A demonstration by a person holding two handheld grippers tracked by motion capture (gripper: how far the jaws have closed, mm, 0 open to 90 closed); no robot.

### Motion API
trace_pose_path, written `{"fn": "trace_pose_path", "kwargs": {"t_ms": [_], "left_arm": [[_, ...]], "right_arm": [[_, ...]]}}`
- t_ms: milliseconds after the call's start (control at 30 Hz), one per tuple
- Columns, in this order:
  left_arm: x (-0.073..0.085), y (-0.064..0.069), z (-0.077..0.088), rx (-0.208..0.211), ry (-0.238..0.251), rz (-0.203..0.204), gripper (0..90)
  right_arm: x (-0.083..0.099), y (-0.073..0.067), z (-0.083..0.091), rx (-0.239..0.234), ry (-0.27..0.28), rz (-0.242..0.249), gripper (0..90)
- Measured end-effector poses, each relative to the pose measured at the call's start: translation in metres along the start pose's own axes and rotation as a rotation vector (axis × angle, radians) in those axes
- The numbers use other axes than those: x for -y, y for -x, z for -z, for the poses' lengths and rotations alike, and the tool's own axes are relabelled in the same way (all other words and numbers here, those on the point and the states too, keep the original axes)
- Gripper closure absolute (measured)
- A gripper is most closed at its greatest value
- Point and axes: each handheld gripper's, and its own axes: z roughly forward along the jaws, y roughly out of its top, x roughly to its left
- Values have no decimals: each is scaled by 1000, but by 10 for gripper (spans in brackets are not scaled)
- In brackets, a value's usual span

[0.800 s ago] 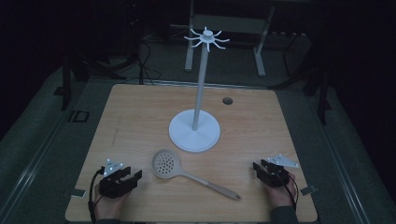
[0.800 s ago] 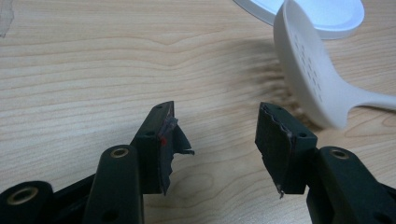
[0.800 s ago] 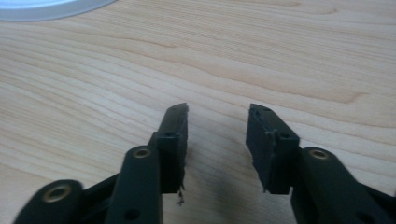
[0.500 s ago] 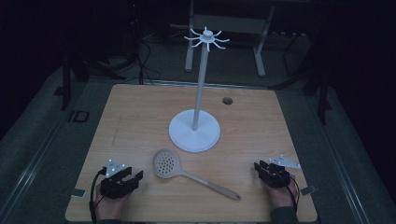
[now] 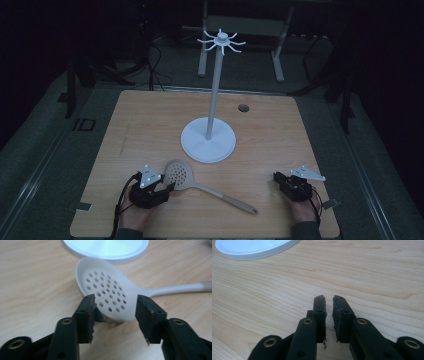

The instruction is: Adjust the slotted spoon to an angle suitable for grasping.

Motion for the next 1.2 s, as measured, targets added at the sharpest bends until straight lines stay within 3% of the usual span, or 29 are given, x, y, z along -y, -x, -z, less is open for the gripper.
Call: {"fn": "trace_pose_path", "kwargs": {"t_ms": [267, 333, 533, 633, 667, 733, 867, 933, 1067, 1200], "left_arm": [[-15, 6, -1, -22, 15, -32, 537], [-17, 9, -1, 2, 24, -34, 540], [-23, 24, -14, 53, -11, -92, 559], [-27, 36, -23, 86, -23, -139, 596], [-28, 40, -25, 101, -25, -158, 669], [-30, 49, -32, 117, -30, -188, 700], [-32, 64, -44, 155, -53, -221, 812], [-33, 75, -52, 193, -75, -243, 843], [-32, 84, -60, 235, -94, -255, 867], [-31, 102, -68, 286, -118, -294, 870]], "right_arm": [[0, 2, 1, 17, 4, -9, 765], [1, 2, 1, 19, 2, -12, 761], [0, 1, 2, 18, 10, -12, 758], [0, 2, 2, 19, 11, -12, 754], [1, 2, 3, 22, 11, -13, 752], [1, 2, 3, 21, 11, -13, 752], [1, 2, 3, 25, 10, -12, 749], [1, 3, 4, 29, 9, -13, 744], [1, 3, 4, 36, 9, -13, 739], [1, 4, 4, 40, 5, -15, 738]]}}
